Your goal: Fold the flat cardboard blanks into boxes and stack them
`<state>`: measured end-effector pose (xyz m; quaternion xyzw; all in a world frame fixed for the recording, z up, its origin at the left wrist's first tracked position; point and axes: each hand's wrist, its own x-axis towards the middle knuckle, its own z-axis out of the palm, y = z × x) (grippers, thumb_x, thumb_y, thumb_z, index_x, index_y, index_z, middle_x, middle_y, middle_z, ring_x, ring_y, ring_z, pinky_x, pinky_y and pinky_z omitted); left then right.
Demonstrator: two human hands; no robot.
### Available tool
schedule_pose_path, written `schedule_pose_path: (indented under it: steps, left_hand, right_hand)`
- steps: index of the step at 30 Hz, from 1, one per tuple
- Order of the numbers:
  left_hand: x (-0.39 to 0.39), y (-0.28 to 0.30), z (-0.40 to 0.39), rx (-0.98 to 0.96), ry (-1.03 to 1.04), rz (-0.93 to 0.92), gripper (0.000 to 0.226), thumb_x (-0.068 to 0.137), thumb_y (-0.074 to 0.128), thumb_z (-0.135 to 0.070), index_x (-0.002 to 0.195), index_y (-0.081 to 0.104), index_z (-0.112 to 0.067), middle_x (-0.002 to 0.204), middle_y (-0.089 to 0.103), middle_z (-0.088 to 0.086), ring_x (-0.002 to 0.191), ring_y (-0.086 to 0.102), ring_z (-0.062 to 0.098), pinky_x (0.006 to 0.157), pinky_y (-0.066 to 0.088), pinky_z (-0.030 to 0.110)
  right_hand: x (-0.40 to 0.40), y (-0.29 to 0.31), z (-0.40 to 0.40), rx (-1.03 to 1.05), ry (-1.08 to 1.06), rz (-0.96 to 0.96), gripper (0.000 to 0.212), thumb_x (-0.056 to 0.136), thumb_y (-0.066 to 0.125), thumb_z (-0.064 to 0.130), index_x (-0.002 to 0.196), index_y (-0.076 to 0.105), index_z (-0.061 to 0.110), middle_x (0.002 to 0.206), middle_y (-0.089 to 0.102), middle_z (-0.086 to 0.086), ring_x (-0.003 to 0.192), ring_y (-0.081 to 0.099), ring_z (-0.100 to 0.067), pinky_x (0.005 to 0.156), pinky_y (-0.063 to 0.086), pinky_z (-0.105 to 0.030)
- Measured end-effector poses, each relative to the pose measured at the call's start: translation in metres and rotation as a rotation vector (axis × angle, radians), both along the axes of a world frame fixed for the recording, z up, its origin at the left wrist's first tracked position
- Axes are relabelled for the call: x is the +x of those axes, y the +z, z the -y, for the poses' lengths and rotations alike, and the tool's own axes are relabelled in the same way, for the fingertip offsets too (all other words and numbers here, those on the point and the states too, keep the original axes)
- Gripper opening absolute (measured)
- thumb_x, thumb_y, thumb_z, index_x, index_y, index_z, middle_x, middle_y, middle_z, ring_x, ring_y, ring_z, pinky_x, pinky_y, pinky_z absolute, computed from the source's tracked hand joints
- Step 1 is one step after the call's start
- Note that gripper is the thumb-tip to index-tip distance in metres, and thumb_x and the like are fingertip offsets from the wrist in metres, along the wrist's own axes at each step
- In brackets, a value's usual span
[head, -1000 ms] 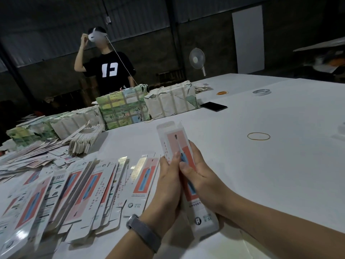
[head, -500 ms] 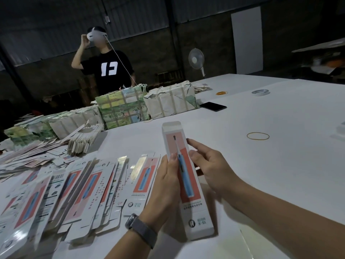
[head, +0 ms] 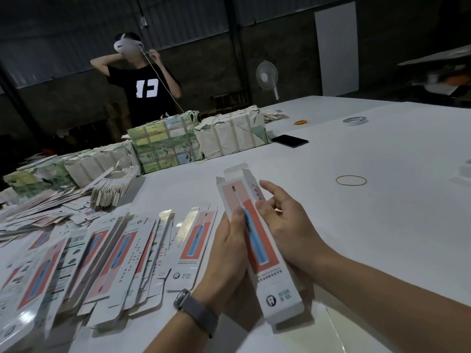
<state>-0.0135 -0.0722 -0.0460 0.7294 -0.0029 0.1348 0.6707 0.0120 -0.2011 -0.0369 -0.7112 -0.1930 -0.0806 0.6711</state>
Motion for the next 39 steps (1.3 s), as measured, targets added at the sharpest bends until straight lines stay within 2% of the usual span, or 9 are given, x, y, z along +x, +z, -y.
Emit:
schedule_pose_path:
  steps: [4, 10, 14, 20, 26, 30, 33, 36, 39]
  left_hand:
    - [-0.005, 0.002, 0.012, 0.000, 0.026, 0.038, 0.040, 0.092, 0.043, -0.059, 0.120, 0.059, -0.035, 0.081, 0.076, -0.006, 0.072, 0.077, 0.017, 0.056, 0.058, 0.022]
    - [-0.008, 0.007, 0.012, 0.135, -0.027, 0.134, 0.049, 0.086, 0.041, -0.059, 0.128, 0.052, -0.036, 0.085, 0.073, -0.018, 0.076, 0.075, 0.008, 0.056, 0.055, 0.016]
    - [-0.004, 0.010, 0.001, 0.175, -0.080, 0.119, 0.037, 0.087, 0.042, -0.057, 0.117, 0.051, -0.037, 0.087, 0.073, -0.015, 0.081, 0.076, 0.011, 0.063, 0.057, 0.019]
    - [-0.004, 0.010, -0.003, 0.192, -0.078, 0.130, 0.047, 0.087, 0.041, -0.063, 0.121, 0.047, -0.031, 0.086, 0.072, -0.013, 0.079, 0.076, 0.012, 0.061, 0.057, 0.018]
    - [0.001, 0.017, -0.011, 0.122, 0.032, 0.243, 0.044, 0.095, 0.040, -0.057, 0.136, 0.037, -0.041, 0.092, 0.071, -0.012, 0.081, 0.075, 0.018, 0.065, 0.061, 0.028]
    - [0.001, 0.018, -0.010, 0.137, 0.007, 0.280, 0.044, 0.094, 0.039, -0.052, 0.134, 0.041, -0.035, 0.091, 0.072, -0.011, 0.077, 0.075, 0.020, 0.063, 0.060, 0.028]
    - [0.001, 0.018, -0.009, 0.157, -0.027, 0.297, 0.045, 0.094, 0.039, -0.048, 0.136, 0.040, -0.031, 0.089, 0.073, -0.013, 0.075, 0.075, 0.017, 0.061, 0.058, 0.025]
    - [0.000, 0.019, -0.009, 0.194, -0.060, 0.291, 0.042, 0.095, 0.038, -0.048, 0.134, 0.040, -0.034, 0.087, 0.072, -0.016, 0.076, 0.074, 0.014, 0.063, 0.058, 0.025]
    - [0.000, 0.017, -0.011, 0.231, -0.079, 0.269, 0.038, 0.094, 0.037, -0.051, 0.131, 0.039, -0.040, 0.088, 0.071, -0.019, 0.078, 0.074, 0.013, 0.064, 0.059, 0.024]
  right_hand:
    - [-0.005, -0.009, -0.004, 0.012, -0.058, 0.086, 0.030, 0.085, 0.041, 0.058, 0.114, 0.035, 0.063, 0.084, 0.060, 0.039, 0.085, 0.068, 0.004, 0.070, 0.058, -0.016]
    - [-0.003, -0.006, -0.004, -0.010, -0.058, 0.122, 0.030, 0.093, 0.040, 0.054, 0.122, 0.040, 0.057, 0.090, 0.061, 0.034, 0.086, 0.068, 0.003, 0.073, 0.059, -0.017]
    - [-0.001, 0.001, -0.002, -0.045, -0.034, 0.120, 0.050, 0.091, 0.045, 0.053, 0.139, 0.045, 0.039, 0.089, 0.063, 0.022, 0.082, 0.072, -0.006, 0.073, 0.062, -0.025]
    - [-0.004, 0.002, -0.001, -0.085, 0.017, 0.120, 0.044, 0.100, 0.044, 0.044, 0.143, 0.039, 0.042, 0.085, 0.066, 0.029, 0.082, 0.072, -0.006, 0.072, 0.061, -0.023]
    - [-0.011, -0.002, -0.009, -0.034, 0.168, 0.094, 0.033, 0.101, 0.042, 0.045, 0.129, 0.032, 0.060, 0.099, 0.067, 0.026, 0.093, 0.073, -0.012, 0.080, 0.062, -0.034]
    - [-0.008, 0.003, -0.006, 0.011, 0.174, 0.078, 0.044, 0.090, 0.043, 0.049, 0.134, 0.035, 0.052, 0.092, 0.068, 0.020, 0.088, 0.073, -0.014, 0.077, 0.062, -0.030]
    - [-0.004, 0.008, -0.003, 0.069, 0.161, 0.092, 0.036, 0.103, 0.046, 0.036, 0.137, 0.040, 0.044, 0.087, 0.068, 0.012, 0.083, 0.072, -0.016, 0.072, 0.059, -0.027]
    - [-0.002, 0.011, 0.000, 0.098, 0.160, 0.106, 0.026, 0.103, 0.045, 0.030, 0.127, 0.048, 0.041, 0.073, 0.063, 0.011, 0.071, 0.069, -0.013, 0.061, 0.054, -0.020]
    - [0.000, 0.013, 0.001, 0.121, 0.176, 0.053, 0.026, 0.089, 0.046, 0.036, 0.114, 0.053, 0.036, 0.072, 0.061, 0.005, 0.066, 0.061, -0.015, 0.058, 0.051, -0.027]
